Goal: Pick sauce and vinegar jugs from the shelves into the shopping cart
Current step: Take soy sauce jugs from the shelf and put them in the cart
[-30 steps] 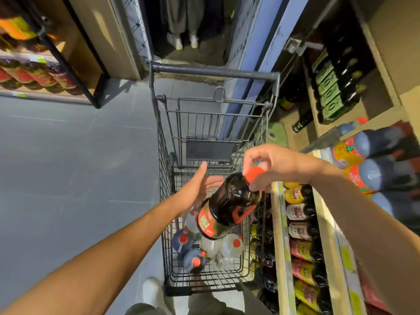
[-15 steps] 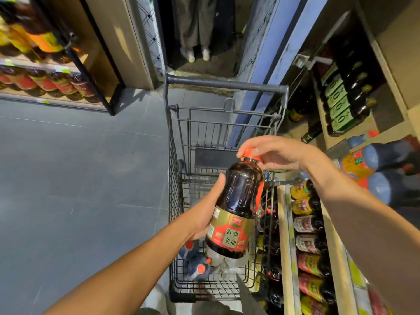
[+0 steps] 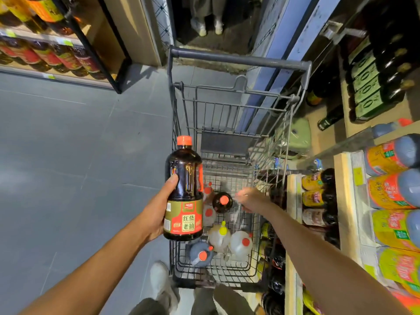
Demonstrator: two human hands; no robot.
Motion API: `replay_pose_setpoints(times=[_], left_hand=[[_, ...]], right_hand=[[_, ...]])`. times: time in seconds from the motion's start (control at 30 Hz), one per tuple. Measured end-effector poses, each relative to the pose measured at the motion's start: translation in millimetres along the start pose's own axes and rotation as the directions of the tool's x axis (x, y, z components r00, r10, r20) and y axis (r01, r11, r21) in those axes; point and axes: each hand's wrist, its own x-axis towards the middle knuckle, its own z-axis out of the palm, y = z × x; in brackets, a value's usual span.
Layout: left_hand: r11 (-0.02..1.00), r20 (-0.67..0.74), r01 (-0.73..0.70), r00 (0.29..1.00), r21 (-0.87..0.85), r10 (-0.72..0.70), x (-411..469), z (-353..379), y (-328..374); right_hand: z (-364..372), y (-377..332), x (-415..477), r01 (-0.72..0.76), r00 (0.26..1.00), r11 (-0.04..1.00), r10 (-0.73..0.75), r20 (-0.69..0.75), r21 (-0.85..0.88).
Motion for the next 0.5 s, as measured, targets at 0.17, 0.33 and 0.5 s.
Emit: replay_pose_setpoints(times=[0.17, 0.33, 0.5], left_hand=[[0.999, -0.090, -0.029, 0.996, -0.029, 0.026, -9, -25, -3], [0.999, -0.140, -0.037, 0.990, -0.038, 0.031, -12, -48, -13], [0.999, -0.169, -0.038, 0.985, -0.003, 0.037, -10, -63, -22]], right_hand=[[71, 25, 34, -0.170, 0.985, 0.985, 0.169, -0.018, -0.020], [121, 51, 93, -0.197, 0.967, 0.918, 0.240, -0.086, 0.345], [122, 17, 85, -0.226, 0.896, 0.834, 0.380, -0.228, 0.503]])
